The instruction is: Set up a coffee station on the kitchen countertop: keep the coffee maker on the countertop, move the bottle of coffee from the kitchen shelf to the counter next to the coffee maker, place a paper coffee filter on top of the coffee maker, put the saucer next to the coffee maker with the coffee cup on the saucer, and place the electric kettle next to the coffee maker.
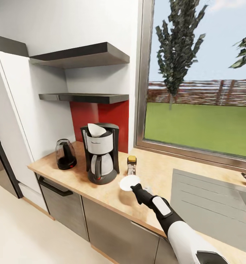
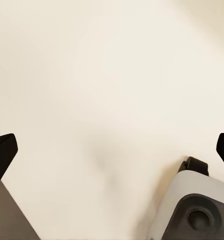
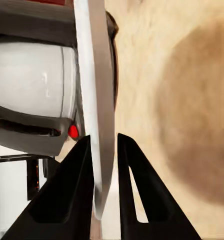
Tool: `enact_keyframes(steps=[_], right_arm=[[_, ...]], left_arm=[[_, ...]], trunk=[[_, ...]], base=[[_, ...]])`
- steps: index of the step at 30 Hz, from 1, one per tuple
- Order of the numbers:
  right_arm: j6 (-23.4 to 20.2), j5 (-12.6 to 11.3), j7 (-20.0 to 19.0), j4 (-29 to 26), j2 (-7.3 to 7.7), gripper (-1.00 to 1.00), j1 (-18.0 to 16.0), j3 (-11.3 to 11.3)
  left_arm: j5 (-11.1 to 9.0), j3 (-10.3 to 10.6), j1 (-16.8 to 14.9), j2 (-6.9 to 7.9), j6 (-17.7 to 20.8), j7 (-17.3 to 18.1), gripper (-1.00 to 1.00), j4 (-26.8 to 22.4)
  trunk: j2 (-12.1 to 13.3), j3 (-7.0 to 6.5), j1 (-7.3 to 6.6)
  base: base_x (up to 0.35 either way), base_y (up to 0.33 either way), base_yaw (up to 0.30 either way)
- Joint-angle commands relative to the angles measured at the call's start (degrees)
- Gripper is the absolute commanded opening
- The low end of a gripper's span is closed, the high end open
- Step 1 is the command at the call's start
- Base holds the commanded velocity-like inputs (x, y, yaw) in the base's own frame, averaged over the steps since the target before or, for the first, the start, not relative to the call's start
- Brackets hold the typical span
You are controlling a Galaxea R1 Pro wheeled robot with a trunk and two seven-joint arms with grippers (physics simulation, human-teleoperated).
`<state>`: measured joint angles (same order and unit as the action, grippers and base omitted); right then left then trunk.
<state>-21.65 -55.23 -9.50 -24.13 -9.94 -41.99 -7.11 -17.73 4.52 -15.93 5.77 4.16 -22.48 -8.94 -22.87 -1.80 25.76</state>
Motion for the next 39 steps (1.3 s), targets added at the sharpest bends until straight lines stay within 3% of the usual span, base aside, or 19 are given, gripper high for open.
enact_keyframes(steps=[1,7,23,28,39], right_arm=[[-0.4,-0.2,0.7,0.2,-0.06,-1.0,0.0,-0.7],[-0.5,-0.1,3.0,0.3,-0.06,-1.0,0.0,-0.9],[-0.6,-0.1,3.2,2.4,-0.06,-1.0,0.0,-0.9],[-0.5,-0.1,7.3,2.3,-0.06,-1.0,0.0,-0.9],[-0.6,-0.2,8.0,2.2,-0.06,-1.0,0.0,-1.0]], left_arm=[[-0.4,0.5,0.0,0.06,0.4,-0.3,1.0,-0.1],[-0.4,0.5,0.0,0.11,0.4,-0.3,1.0,-0.2],[-0.4,0.5,0.0,0.12,0.4,-0.4,1.0,-0.2],[-0.4,0.4,0.0,0.16,0.4,-0.5,1.0,-0.2],[-0.4,0.4,0.0,0.12,0.4,-0.5,1.0,-0.2]], trunk=[[0.0,0.02,0.02],[0.0,0.02,0.02],[0.0,0.02,0.02],[0.0,0.02,0.02],[0.0,0.02,0.02]], base=[[0.0,0.0,0.0],[0.0,0.0,0.0],[0.058,0.088,0.0],[0.102,0.093,0.0],[0.118,0.006,0.0]])
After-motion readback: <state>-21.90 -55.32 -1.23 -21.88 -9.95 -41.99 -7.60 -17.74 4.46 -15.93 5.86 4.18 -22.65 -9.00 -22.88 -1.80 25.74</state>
